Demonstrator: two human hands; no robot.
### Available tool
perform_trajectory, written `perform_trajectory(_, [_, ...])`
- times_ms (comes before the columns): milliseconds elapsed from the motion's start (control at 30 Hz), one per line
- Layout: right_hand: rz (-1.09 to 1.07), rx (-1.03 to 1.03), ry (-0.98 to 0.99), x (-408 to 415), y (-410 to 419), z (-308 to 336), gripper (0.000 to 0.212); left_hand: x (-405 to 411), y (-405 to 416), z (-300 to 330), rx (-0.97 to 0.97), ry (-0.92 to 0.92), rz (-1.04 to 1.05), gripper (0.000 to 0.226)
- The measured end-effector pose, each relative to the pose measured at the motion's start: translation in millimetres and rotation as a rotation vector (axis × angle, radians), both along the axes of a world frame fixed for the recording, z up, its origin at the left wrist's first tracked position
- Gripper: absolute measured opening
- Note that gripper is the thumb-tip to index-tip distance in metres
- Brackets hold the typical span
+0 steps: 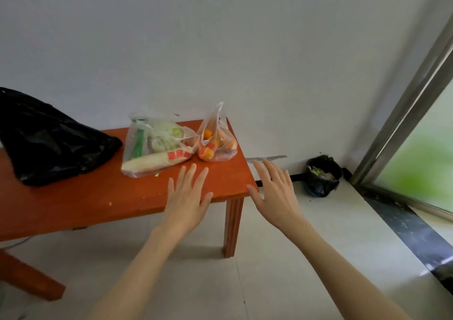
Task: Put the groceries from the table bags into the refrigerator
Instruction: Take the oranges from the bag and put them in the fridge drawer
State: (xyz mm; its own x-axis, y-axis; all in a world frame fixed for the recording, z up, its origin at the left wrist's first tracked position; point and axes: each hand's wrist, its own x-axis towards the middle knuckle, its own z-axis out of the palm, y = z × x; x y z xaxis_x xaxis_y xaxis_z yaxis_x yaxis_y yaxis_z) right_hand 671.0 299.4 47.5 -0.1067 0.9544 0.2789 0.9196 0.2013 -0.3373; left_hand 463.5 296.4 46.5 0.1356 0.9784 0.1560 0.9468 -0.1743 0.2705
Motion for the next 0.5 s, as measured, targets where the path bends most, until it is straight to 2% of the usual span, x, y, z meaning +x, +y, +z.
perform_trajectory(267, [0.011,-0.082,0.05,-15,126,-2,0.058,-8,117,-10,-0.012,-0.044,0.016,0.06])
perform_trajectory(500, [-0.034,-0.165,0.199,-40,239,-24,0.052,-33,236,-32,-0.031,-0.128,-0.041,0.058])
